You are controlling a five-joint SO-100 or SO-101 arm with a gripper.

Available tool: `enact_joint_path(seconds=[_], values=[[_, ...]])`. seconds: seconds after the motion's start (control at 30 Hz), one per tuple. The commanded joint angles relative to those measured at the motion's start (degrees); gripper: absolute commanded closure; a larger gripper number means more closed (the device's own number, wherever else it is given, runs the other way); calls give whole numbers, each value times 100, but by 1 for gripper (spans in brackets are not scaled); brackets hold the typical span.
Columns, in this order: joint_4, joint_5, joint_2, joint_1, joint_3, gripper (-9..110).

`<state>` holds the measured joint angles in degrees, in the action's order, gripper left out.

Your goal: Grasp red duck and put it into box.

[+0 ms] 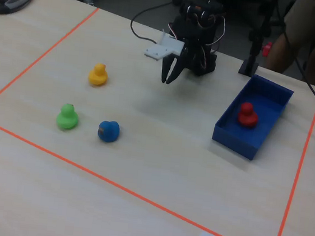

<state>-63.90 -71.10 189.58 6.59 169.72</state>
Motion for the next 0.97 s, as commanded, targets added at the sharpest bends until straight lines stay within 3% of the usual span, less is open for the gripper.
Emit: enact_joint_path(seconds=[0.0, 0.13, 0.93], values=[[-114, -246, 0, 0, 554, 101], [-1107, -589, 9, -114, 853, 101], [-1116, -290, 9, -18, 853, 98]])
